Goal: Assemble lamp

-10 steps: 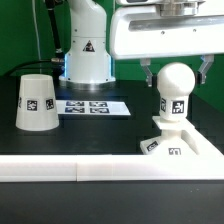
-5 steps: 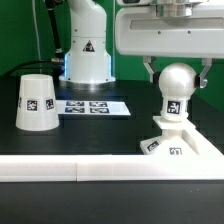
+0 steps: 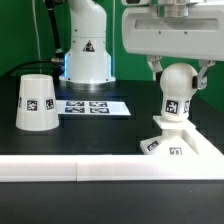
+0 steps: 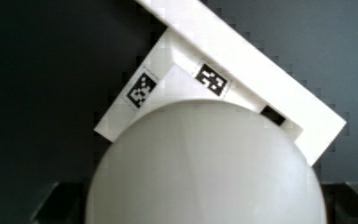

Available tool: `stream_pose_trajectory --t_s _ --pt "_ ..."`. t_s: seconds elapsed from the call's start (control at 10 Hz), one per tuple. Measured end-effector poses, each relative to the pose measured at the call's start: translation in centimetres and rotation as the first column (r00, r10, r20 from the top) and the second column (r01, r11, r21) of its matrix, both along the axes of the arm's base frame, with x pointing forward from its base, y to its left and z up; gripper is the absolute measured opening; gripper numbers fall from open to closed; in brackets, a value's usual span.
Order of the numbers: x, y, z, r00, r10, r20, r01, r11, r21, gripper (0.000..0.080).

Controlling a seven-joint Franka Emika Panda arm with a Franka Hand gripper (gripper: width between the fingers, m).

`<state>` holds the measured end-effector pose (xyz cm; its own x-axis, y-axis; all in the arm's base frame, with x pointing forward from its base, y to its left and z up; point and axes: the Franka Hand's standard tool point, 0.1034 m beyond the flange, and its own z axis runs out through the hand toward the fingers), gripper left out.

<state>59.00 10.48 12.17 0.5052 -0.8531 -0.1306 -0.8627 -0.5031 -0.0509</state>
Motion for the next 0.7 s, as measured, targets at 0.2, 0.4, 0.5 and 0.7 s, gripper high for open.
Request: stream_pose_trajectory --t_s 0.2,0.4,0.5,0.7 --pt "-0.14 -0.19 0.05 0.971 -0.236 -0.040 0.237 0.971 0.016 0.0580" --pt "-0.09 -0.21 0.00 0.914 -0.400 -0.072 0.402 0.915 0.021 0.0580" --pt "-0.08 -0.34 -0.09 0.892 -0.444 -0.084 0.447 0.894 0.026 0.0580" --pt "-0.07 -0.14 -0.10 0.868 -0.488 -0.094 0.492 0.870 0.027 0.0580"
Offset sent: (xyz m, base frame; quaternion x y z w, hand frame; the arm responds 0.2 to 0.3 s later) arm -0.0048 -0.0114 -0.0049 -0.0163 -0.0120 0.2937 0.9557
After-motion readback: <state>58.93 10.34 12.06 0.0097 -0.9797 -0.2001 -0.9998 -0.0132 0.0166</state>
